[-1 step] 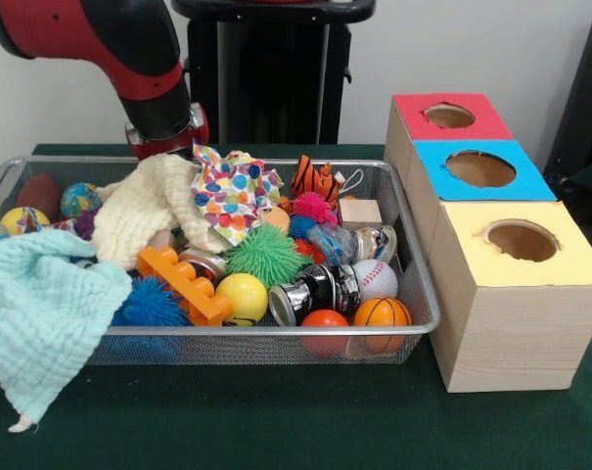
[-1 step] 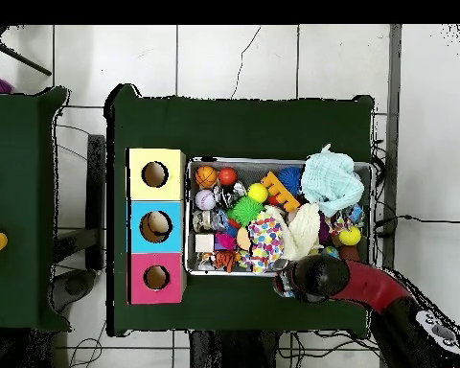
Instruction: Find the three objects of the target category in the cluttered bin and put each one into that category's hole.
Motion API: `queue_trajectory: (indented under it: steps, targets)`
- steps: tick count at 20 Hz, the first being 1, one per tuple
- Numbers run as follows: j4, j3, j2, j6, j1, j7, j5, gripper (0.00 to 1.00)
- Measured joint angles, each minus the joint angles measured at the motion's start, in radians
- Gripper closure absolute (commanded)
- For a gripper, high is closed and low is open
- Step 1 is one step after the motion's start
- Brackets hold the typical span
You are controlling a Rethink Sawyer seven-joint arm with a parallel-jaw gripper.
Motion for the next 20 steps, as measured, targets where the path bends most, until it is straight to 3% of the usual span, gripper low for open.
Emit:
queue_trajectory:
  steps: [20]
  targets:
    - [0.012, 0.0, -0.086, 0.072, 0.042, 0.0, 0.0, 1.0]
